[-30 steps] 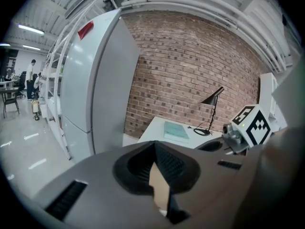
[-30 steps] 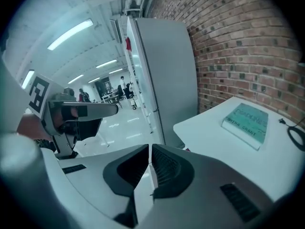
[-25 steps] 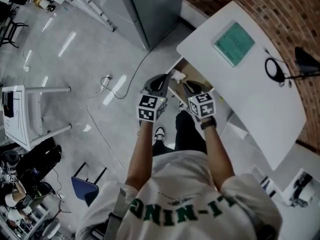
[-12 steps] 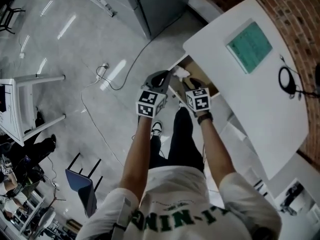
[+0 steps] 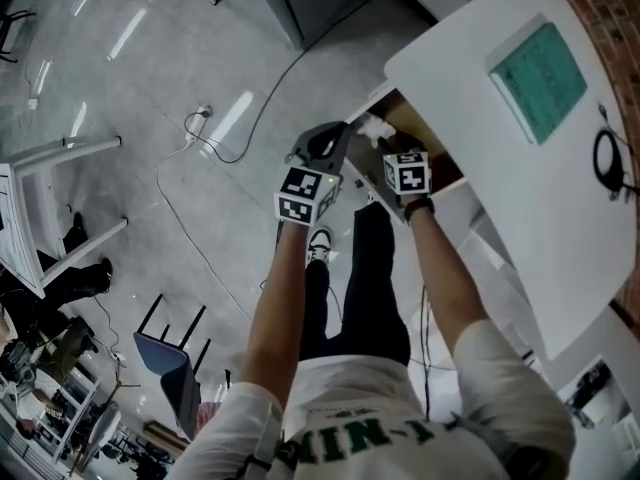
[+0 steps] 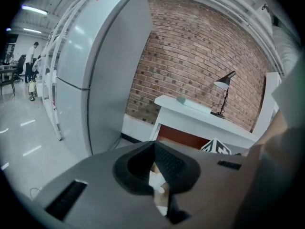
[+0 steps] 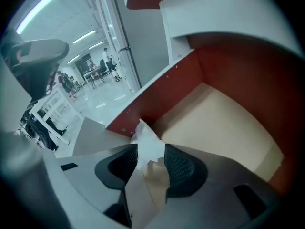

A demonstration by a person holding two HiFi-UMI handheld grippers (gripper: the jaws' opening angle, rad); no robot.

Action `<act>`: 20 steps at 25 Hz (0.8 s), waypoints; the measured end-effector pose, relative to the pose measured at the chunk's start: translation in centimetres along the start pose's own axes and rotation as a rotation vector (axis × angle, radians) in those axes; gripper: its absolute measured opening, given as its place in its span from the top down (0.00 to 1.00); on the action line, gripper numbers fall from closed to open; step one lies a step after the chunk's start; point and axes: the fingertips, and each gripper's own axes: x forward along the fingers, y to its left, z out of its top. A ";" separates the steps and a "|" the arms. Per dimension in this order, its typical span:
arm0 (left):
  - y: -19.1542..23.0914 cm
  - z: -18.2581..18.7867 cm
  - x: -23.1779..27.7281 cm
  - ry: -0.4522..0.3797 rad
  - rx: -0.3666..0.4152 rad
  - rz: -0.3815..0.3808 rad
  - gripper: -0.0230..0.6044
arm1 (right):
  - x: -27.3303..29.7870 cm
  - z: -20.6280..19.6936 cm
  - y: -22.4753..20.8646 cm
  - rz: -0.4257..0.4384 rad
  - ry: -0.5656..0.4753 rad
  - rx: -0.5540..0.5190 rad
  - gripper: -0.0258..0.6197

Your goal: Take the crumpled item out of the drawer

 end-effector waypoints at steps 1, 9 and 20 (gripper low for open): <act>0.1 -0.4 0.3 0.002 -0.005 -0.001 0.97 | 0.8 -0.6 -0.6 -0.013 0.003 0.006 0.72; 0.5 -2.3 1.5 0.006 -0.016 0.004 0.97 | 3.8 -1.5 -2.9 -0.045 0.023 0.051 0.85; 0.2 -1.7 -0.8 0.008 -0.071 0.010 0.97 | 0.2 -0.4 -1.1 -0.111 0.005 0.069 0.95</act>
